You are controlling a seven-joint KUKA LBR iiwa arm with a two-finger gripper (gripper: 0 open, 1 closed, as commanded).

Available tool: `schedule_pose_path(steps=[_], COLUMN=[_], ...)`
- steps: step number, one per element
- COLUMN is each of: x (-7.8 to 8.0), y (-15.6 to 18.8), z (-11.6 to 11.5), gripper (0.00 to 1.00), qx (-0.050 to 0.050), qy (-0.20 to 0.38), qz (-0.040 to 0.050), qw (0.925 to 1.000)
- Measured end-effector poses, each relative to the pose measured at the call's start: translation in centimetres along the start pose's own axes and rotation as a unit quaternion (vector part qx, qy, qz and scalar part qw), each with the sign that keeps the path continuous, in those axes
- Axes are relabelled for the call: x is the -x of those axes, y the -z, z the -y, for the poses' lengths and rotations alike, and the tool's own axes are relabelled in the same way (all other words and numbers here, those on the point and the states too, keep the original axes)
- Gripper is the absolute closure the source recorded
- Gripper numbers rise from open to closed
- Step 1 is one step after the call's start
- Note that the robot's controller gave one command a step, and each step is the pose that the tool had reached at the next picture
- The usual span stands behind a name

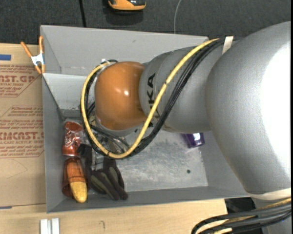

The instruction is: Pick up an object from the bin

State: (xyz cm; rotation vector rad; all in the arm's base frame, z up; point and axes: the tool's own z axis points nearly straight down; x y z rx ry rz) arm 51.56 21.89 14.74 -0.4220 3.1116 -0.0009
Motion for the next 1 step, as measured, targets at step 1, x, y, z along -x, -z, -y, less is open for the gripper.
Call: schedule_pose_path(steps=[1], x=[0.00], y=[0.90], z=[-0.02], gripper=[1.00], qx=[0.000], qy=[0.000], qz=[-0.0002], qw=[1.0000])
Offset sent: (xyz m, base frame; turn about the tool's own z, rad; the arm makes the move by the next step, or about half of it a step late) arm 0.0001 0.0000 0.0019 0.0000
